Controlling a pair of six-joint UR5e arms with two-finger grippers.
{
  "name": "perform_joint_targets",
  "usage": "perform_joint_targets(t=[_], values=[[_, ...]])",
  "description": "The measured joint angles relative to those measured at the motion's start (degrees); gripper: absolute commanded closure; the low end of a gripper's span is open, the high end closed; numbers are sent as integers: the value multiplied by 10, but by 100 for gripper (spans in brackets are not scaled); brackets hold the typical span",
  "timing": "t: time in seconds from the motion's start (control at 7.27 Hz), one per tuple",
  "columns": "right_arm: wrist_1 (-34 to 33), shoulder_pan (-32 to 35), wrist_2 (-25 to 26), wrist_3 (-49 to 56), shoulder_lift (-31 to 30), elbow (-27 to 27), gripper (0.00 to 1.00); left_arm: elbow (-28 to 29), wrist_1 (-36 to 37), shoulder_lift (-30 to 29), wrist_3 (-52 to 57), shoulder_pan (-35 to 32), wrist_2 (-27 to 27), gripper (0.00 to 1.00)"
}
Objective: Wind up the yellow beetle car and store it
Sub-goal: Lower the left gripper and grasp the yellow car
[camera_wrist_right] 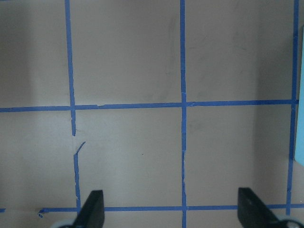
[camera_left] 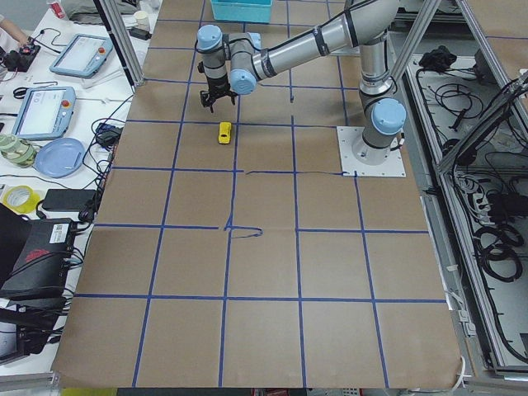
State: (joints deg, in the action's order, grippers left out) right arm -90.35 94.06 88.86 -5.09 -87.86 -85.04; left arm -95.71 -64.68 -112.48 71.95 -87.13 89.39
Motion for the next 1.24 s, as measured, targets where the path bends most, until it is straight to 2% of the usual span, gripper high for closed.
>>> perform_joint_targets(t=[0.28, 0.69, 0.83, 1.1, 1.24], values=[[-2, 0, 0, 0, 0, 0, 0, -6, 11, -19, 106, 8, 0, 0], [-3, 0, 0, 0, 1, 0, 0, -8, 32, -36, 206, 13, 1, 2], [-4, 1, 0, 0, 1, 0, 0, -13, 40, -38, 220, 14, 1, 2], [-4, 0, 0, 0, 1, 0, 0, -47, 106, -39, 229, 14, 2, 2], [-4, 0, 0, 0, 2, 0, 0, -59, 130, -39, 230, 14, 3, 6]])
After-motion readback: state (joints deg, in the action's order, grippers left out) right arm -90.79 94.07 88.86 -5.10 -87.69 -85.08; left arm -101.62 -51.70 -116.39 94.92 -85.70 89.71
